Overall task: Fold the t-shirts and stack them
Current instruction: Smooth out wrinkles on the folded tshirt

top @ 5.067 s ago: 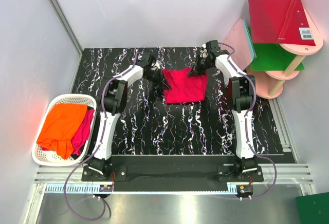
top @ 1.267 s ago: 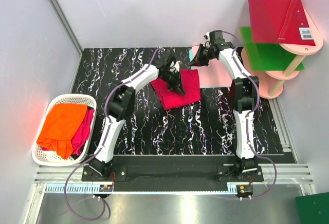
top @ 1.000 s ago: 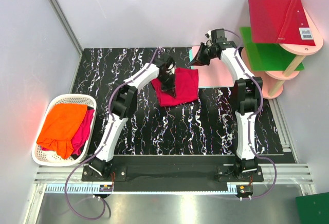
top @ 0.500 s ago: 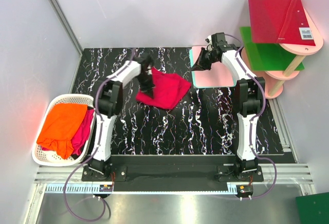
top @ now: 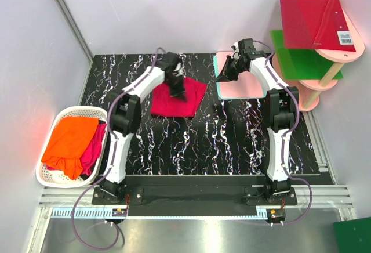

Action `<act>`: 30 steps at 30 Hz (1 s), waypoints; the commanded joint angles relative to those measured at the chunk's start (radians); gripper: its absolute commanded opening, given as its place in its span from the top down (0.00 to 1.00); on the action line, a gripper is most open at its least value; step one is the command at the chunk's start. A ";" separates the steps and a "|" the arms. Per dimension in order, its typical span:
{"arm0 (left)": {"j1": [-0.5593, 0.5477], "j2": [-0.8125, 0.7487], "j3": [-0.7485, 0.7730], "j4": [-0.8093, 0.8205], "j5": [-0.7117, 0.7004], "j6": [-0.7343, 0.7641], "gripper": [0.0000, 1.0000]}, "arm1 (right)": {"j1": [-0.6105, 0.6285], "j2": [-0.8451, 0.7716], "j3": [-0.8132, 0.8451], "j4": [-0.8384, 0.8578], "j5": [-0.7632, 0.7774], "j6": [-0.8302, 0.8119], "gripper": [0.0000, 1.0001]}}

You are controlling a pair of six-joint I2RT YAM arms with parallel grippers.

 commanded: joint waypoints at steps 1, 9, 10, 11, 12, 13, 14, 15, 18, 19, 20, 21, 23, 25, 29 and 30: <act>-0.070 0.053 0.144 0.077 0.175 -0.038 1.00 | -0.008 -0.069 0.015 0.010 -0.015 -0.013 1.00; -0.067 0.029 0.133 0.091 0.151 -0.041 0.94 | -0.006 0.029 0.044 0.018 -0.166 0.036 0.96; -0.057 0.005 0.127 0.094 0.124 -0.036 0.66 | -0.006 0.053 0.056 0.018 -0.197 0.039 0.88; -0.051 -0.011 0.106 0.095 0.104 -0.035 0.53 | -0.002 0.060 0.059 0.030 -0.238 0.041 0.82; -0.041 -0.050 0.092 0.100 0.060 -0.030 0.39 | 0.001 0.066 0.059 0.039 -0.255 0.042 0.78; -0.025 -0.073 0.076 0.100 0.027 -0.021 0.15 | 0.005 0.075 0.071 0.045 -0.271 0.042 0.70; -0.014 -0.101 0.041 0.105 -0.005 -0.016 0.05 | 0.015 0.080 0.082 0.045 -0.288 0.042 0.61; -0.002 -0.159 0.020 0.111 -0.061 -0.013 0.01 | 0.020 0.086 0.090 0.044 -0.291 0.045 0.50; 0.058 -0.268 -0.065 0.143 -0.163 -0.004 0.01 | 0.058 0.095 0.108 0.042 -0.279 0.053 0.22; 0.096 -0.288 -0.083 0.151 -0.177 -0.005 0.01 | 0.072 0.104 0.110 0.041 -0.276 0.051 0.18; 0.116 -0.307 -0.114 0.154 -0.185 -0.005 0.01 | 0.084 0.109 0.113 0.039 -0.276 0.051 0.15; 0.135 -0.326 -0.126 0.155 -0.188 -0.004 0.01 | 0.106 0.115 0.115 0.038 -0.276 0.051 0.15; 0.186 -0.336 -0.152 0.154 -0.185 0.005 0.01 | 0.121 0.135 0.122 0.039 -0.283 0.059 0.15; 0.224 -0.344 -0.168 0.154 -0.176 0.010 0.01 | 0.138 0.156 0.139 0.038 -0.282 0.071 0.17; 0.255 -0.350 -0.203 0.154 -0.163 0.016 0.01 | 0.158 0.208 0.179 0.035 -0.257 0.097 0.26; 0.258 -0.347 -0.203 0.154 -0.156 0.018 0.01 | 0.161 0.218 0.193 0.032 -0.250 0.097 0.26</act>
